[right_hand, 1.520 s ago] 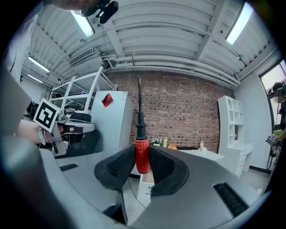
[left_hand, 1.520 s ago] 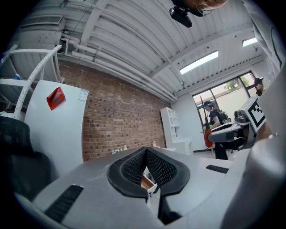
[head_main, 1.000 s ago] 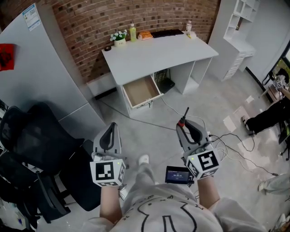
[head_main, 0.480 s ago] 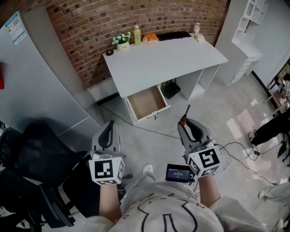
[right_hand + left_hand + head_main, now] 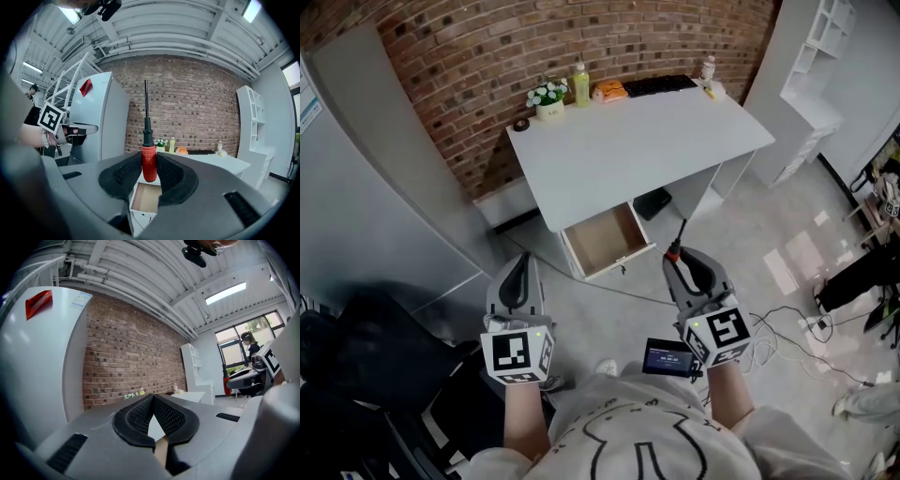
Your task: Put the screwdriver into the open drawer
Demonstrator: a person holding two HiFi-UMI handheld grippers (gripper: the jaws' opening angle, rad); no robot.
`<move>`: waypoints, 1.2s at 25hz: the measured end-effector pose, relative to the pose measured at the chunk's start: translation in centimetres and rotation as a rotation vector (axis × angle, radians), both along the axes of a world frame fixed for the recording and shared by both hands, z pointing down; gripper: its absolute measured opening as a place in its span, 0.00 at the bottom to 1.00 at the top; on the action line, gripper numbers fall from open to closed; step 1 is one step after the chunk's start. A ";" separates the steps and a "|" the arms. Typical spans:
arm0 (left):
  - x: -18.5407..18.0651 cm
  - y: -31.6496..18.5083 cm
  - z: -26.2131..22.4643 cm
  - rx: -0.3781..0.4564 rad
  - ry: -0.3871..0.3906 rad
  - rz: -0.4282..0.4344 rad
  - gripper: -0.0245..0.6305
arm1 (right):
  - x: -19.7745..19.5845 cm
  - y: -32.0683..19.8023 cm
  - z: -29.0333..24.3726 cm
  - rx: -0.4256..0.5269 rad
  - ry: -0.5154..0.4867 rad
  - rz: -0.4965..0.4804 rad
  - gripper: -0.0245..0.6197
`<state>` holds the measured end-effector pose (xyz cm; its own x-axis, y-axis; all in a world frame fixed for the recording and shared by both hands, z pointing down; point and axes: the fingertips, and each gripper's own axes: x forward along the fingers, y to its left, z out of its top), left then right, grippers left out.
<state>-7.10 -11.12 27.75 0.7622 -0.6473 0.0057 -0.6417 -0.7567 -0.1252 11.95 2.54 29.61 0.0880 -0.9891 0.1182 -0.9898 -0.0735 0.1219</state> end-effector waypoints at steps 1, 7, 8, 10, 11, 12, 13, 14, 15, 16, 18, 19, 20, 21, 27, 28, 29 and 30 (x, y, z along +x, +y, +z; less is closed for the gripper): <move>0.1 -0.4 0.4 -0.009 0.000 -0.007 0.06 | 0.3 -0.3 0.3 -0.008 -0.003 0.000 0.19; 1.0 -2.7 1.5 -0.031 -0.004 -0.054 0.06 | 2.4 -2.9 1.4 -0.030 -0.020 -0.021 0.19; 1.2 -3.2 1.6 -0.036 -0.004 -0.065 0.06 | 2.8 -3.5 1.6 -0.032 -0.024 -0.030 0.19; 1.9 -4.1 1.8 -0.042 -0.005 -0.089 0.06 | 3.6 -4.9 1.8 -0.039 -0.028 -0.056 0.19; 2.2 -4.5 1.8 -0.044 -0.004 -0.104 0.06 | 4.1 -5.6 1.9 -0.044 -0.025 -0.073 0.19; 2.5 -5.0 1.8 -0.047 0.000 -0.122 0.06 | 4.5 -6.4 1.9 -0.049 -0.020 -0.092 0.19; 2.8 -5.6 1.9 -0.051 0.006 -0.143 0.06 | 5.0 -7.3 1.9 -0.053 -0.015 -0.113 0.19; 3.2 -6.0 2.0 -0.055 0.011 -0.164 0.06 | 5.5 -8.2 1.8 -0.054 -0.012 -0.134 0.19; 3.5 -6.5 2.1 -0.059 0.015 -0.184 0.06 | 6.2 -9.0 1.8 -0.054 -0.010 -0.153 0.19; 4.0 -6.9 2.2 -0.063 0.018 -0.204 0.06 | 6.9 -9.8 1.8 -0.054 -0.009 -0.171 0.19; 4.9 -7.6 2.5 -0.069 0.023 -0.243 0.06 | 8.4 -11.3 1.9 -0.057 -0.008 -0.204 0.19; 5.4 -8.0 2.6 -0.072 0.024 -0.262 0.06 | 9.1 -12.1 1.9 -0.059 -0.008 -0.221 0.19; 5.9 -8.4 2.7 -0.075 0.025 -0.282 0.06 | 9.8 -12.9 1.9 -0.061 -0.008 -0.237 0.19; 6.2 -8.7 2.7 -0.077 0.025 -0.301 0.06 | 10.4 -13.7 1.9 -0.063 -0.009 -0.256 0.19; 7.1 -9.5 3.6 -0.092 0.008 -0.453 0.06 | 12.9 -17.9 3.0 -0.087 -0.021 -0.389 0.19; 7.1 -9.4 3.7 -0.094 0.005 -0.479 0.06 | 13.1 -18.5 3.2 -0.093 -0.021 -0.414 0.19; 7.1 -9.2 3.9 -0.097 0.005 -0.504 0.06 | 13.1 -19.1 3.3 -0.099 -0.019 -0.442 0.19; 7.1 -9.0 4.1 -0.101 0.006 -0.527 0.06 | 13.1 -19.6 3.5 -0.103 -0.015 -0.469 0.19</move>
